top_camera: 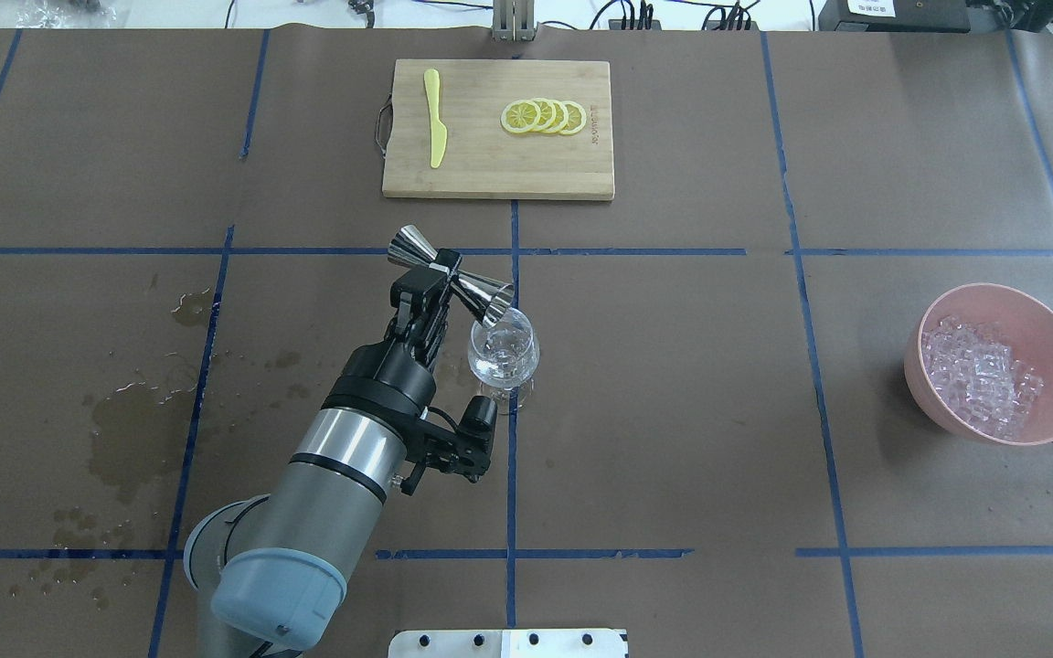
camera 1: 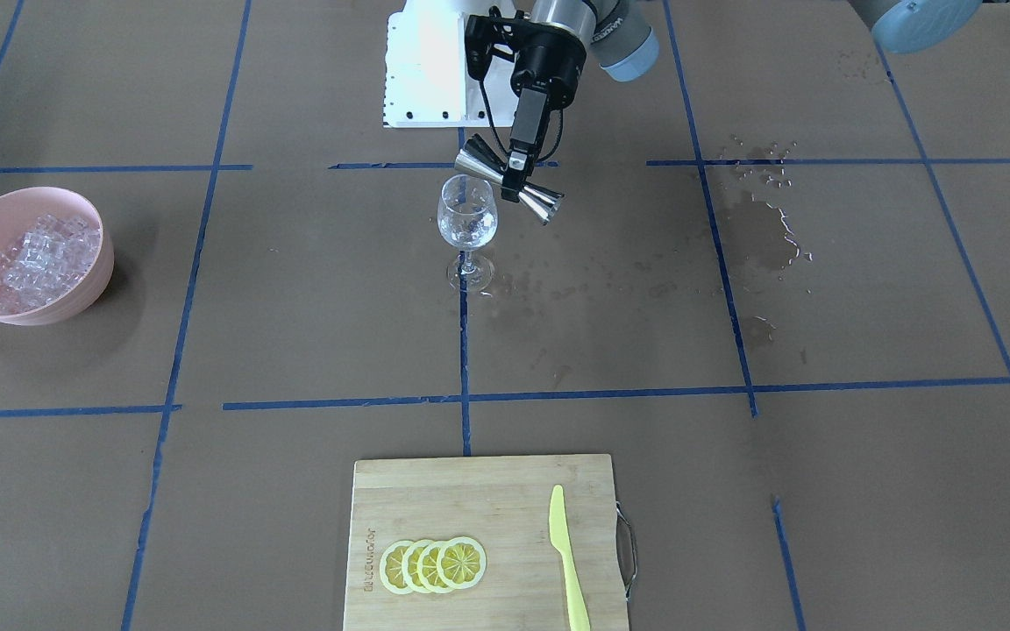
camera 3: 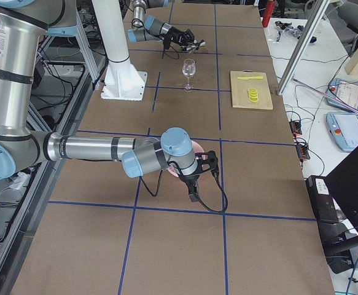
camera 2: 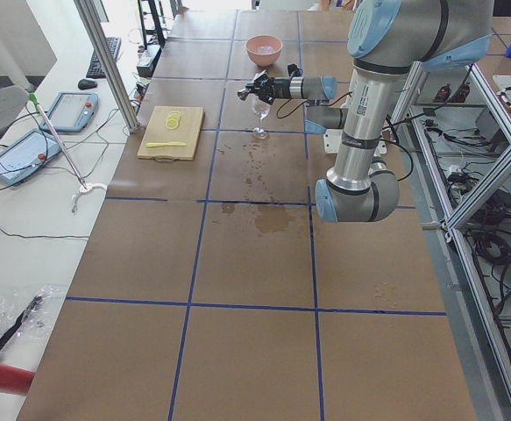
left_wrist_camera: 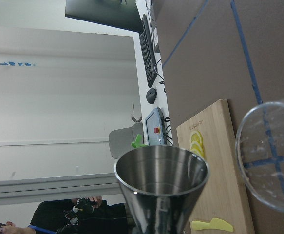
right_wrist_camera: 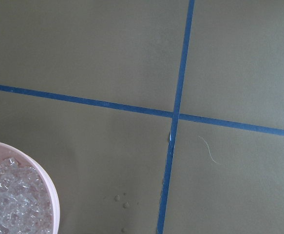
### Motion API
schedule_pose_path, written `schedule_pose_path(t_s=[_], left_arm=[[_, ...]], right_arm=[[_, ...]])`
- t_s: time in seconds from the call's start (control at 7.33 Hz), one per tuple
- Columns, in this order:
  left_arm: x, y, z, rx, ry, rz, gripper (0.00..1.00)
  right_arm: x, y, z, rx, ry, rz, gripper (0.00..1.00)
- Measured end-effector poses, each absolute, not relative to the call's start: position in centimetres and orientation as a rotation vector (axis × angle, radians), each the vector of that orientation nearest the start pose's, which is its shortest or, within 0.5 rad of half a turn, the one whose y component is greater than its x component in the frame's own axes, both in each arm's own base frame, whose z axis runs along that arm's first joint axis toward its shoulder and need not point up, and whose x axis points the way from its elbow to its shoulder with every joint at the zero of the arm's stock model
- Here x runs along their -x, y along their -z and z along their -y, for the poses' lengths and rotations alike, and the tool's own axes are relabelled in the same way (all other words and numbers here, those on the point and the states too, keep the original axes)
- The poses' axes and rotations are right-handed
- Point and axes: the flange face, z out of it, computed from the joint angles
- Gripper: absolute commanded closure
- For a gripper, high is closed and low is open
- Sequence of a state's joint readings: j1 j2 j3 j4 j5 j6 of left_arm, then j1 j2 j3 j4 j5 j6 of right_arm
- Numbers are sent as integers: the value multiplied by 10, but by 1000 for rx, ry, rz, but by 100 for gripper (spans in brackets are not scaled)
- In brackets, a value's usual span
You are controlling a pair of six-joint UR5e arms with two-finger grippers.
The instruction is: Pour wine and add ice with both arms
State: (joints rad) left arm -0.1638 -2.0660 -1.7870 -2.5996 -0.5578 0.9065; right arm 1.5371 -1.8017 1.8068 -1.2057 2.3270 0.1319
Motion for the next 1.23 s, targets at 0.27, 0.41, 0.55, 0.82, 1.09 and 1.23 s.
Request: schedule_pose_path(t_s=[0.27, 0.41, 0.55, 0.82, 1.09, 1.23], left_arm=[[-477, -173, 304, -1761, -773, 259, 100], [-471, -174, 307, -1782, -743, 233, 100], [-467, -177, 310, -1793, -728, 216, 100], [-454, -207, 312, -1820, -716, 185, 100], [-427, -261, 310, -1854, -696, 150, 100], [-411, -291, 307, -1862, -688, 141, 100]], right_arm=[[-51, -605, 416, -290, 48, 773, 0], [-51, -605, 416, -290, 48, 773, 0], [-51, -605, 417, -291, 49, 772, 0], [-51, -605, 417, -291, 49, 772, 0], [-51, -605, 416, -291, 49, 772, 0], [-51, -605, 416, -291, 50, 772, 0]])
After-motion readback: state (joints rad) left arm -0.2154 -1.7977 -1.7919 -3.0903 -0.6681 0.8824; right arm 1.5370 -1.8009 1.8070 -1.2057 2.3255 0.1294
